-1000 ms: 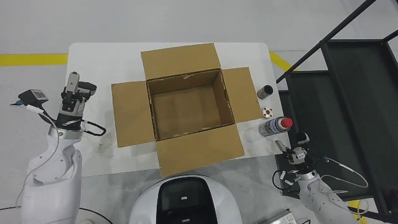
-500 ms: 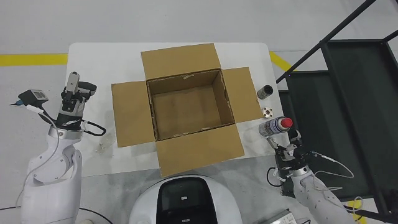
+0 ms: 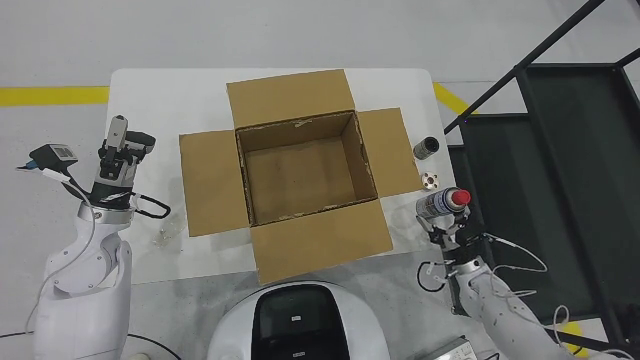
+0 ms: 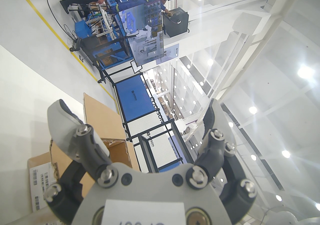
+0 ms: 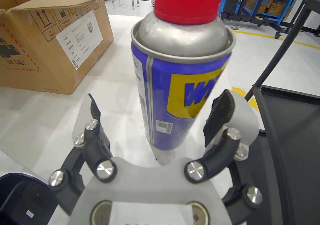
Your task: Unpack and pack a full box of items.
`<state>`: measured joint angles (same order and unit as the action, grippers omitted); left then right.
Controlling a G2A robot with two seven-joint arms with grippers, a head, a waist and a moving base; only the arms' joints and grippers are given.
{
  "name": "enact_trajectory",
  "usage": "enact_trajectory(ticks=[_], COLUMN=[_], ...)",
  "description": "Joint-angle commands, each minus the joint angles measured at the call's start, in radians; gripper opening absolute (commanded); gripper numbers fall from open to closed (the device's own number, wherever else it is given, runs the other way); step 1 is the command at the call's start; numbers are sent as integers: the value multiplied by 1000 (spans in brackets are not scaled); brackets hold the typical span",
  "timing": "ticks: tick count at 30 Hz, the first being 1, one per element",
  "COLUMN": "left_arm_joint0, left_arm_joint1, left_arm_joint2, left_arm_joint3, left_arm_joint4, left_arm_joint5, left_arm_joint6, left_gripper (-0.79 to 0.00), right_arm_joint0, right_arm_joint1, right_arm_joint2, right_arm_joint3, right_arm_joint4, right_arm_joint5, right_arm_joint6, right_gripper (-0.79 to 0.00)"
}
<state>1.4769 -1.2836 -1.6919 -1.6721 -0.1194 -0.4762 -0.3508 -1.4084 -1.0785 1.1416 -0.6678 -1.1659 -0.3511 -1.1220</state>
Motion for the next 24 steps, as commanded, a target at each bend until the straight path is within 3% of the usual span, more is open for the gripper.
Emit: enact_trajectory(ticks=[1, 9, 10, 11, 14, 16, 24], left_arm_joint0=[0, 0, 0, 0, 0, 0, 0], left_arm_joint1=[0, 0, 0, 0, 0, 0, 0], left_arm_joint2=[0, 0, 0, 0, 0, 0, 0], left_arm_joint3=[0, 0, 0, 0, 0, 0, 0], left_arm_joint4=[0, 0, 0, 0, 0, 0, 0], left_arm_joint5=[0, 0, 0, 0, 0, 0, 0], left_arm_joint6=[0, 0, 0, 0, 0, 0, 0], left_gripper=[0, 0, 0, 0, 0, 0, 0], right_arm_joint0=[3, 10, 11, 12, 12, 12, -7], right_arm_joint1=[-3, -14, -16, -18, -21, -22, -23], right_arm_joint2=[1, 1, 3, 5, 10, 13, 27], right_arm_joint3=[0, -8, -9, -10, -10, -9, -18], right_arm_joint4=[9, 13, 22, 28, 37, 37, 26], right_arm_joint5=[-4, -13, -14, -15, -19, -20, -48], right_arm_joint6=[4, 7, 7, 7, 1, -2, -49], right_gripper=[0, 0, -71, -292, -683, -785, -785])
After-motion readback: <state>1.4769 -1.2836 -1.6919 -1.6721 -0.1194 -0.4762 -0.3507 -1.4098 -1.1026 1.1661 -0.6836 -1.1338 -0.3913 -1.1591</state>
